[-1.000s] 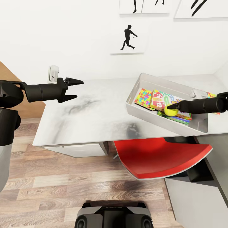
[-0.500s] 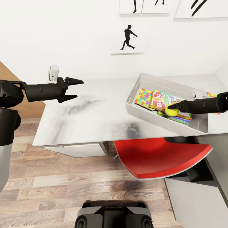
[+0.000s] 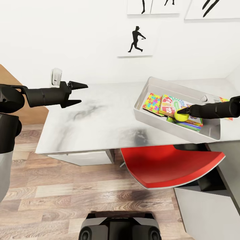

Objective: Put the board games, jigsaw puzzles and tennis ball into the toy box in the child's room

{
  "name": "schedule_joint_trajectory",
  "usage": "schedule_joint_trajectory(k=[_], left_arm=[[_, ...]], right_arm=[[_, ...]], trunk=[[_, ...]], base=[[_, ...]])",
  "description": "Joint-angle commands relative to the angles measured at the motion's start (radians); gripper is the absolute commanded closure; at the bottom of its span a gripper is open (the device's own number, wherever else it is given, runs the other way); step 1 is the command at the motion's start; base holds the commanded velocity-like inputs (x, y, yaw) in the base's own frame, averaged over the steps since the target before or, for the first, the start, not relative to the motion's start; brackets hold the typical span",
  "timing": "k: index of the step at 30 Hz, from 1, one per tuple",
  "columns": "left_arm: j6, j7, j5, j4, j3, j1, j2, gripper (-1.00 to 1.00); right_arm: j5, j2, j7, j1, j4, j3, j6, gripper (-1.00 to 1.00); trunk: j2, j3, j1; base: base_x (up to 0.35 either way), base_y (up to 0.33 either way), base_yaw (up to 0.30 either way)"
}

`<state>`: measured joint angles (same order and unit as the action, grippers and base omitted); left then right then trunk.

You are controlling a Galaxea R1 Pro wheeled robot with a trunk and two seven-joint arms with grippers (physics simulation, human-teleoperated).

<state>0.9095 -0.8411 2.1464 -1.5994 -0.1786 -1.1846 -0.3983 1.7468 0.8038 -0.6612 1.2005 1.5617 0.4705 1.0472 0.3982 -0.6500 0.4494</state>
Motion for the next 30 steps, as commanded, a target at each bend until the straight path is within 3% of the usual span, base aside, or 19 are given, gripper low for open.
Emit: schedule_joint_trajectory(k=[1,22,30], left_arm=[[-0.001,-0.010,0.010,0.000,-0.001,-0.001,-0.001,-1.00],[-0.001,-0.009,0.010,-0.001,0.001,-0.001,-0.001,-1.00],[-0.001,-0.009,0.010,-0.001,0.001,-0.001,-0.001,-1.00]], right_arm=[[0.013,0.001,-0.012,0.002,0.001,0.003,0.000,1.00],[0.013,0.030,-0.027,0.003,0.006,0.007,0.000,1.00],[0.012,0.056,-0.032,0.004,0.021,0.006,0.000,1.00]], trunk=[[0.002,-0.001,0.001],[0.002,-0.001,0.001],[0.002,-0.001,0.001]], base=[[0.000,0.137,0.000],[0.000,0.068,-0.004],[0.000,0.004,-0.164]])
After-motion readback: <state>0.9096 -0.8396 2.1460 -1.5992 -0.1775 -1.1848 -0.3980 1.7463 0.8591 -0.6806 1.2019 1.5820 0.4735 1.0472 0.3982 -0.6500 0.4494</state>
